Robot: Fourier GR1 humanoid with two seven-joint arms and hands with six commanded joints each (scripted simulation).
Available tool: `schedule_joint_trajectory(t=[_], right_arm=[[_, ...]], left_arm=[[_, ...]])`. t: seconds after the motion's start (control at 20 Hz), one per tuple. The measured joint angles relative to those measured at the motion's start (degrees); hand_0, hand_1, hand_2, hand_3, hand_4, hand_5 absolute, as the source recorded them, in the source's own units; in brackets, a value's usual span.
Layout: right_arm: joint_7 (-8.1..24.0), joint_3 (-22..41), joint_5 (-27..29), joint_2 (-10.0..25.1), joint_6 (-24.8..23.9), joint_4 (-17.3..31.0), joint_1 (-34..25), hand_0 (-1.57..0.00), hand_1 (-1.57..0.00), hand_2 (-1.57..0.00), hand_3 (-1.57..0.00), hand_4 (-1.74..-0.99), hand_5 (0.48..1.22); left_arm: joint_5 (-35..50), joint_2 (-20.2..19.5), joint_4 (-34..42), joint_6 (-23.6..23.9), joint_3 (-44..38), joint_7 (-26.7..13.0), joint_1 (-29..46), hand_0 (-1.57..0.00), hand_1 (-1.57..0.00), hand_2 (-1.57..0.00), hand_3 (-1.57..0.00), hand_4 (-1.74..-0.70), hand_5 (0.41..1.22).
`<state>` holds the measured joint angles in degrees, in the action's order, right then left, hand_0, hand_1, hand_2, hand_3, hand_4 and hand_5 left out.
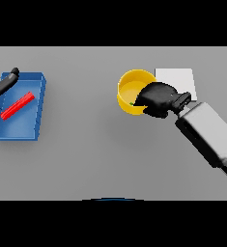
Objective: Pick up the red beaker and tilt it to pour out 1 green nut into yellow bowl. Pick up the yellow bowl and place it on the metallic measuring scale.
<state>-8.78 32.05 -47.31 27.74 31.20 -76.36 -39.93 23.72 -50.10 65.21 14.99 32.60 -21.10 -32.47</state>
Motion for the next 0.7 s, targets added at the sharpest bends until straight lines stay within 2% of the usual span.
schedule_joint_trajectory(t=[0.05, 0.15, 0.25, 0.3, 0.5, 0.7], right_arm=[[-0.6, -0.1, 0.0, 0.5, -0.2, -0.5, 0.6, -1.56, -1.57, -1.52, -1.16, -1.740, 1.220], [1.2, -1.0, -0.5, 0.6, -0.9, 0.0, -0.1, -1.56, -1.57, -1.51, -1.15, -1.741, 1.220], [0.8, -2.1, -0.7, 2.1, -2.1, 1.0, -0.4, -1.57, -1.57, -1.53, -1.15, -1.741, 1.221], [-0.7, -2.6, -0.6, 2.7, -3.2, 2.0, -0.6, -1.57, -1.57, -1.54, -1.15, -1.741, 1.221], [0.3, -5.0, -0.9, 3.0, -6.3, 7.9, -1.9, -1.57, -1.57, -1.54, -1.15, -1.741, 1.221], [-2.6, -6.0, -1.9, 3.8, -10.8, 14.9, -3.4, -1.57, -1.57, -1.55, -1.15, -1.741, 1.221]], left_arm=[[0.0, -0.5, 0.9, 0.3, 0.0, 0.1, 0.5, 0.00, 0.00, 0.00, 0.00, -0.72, 0.688], [0.0, -0.6, 1.0, 0.4, 0.0, -0.7, 0.0, 0.00, 0.00, 0.00, 0.00, -0.72, 0.698], [0.0, -0.4, 0.5, 0.3, -0.1, 0.1, 0.2, 0.00, 0.00, 0.00, 0.00, -0.73, 0.710], [0.0, -0.6, 1.6, 0.6, 0.0, -0.1, 0.5, 0.00, 0.00, 0.00, 0.00, -0.73, 0.715], [-0.2, -0.8, 1.8, 1.3, 0.1, -2.2, 0.1, 0.00, 0.00, 0.00, 0.00, -0.73, 0.724], [-0.1, -0.8, 2.6, 1.8, 0.2, -2.8, 0.3, 0.00, 0.00, 0.00, 0.00, -0.74, 0.738]])
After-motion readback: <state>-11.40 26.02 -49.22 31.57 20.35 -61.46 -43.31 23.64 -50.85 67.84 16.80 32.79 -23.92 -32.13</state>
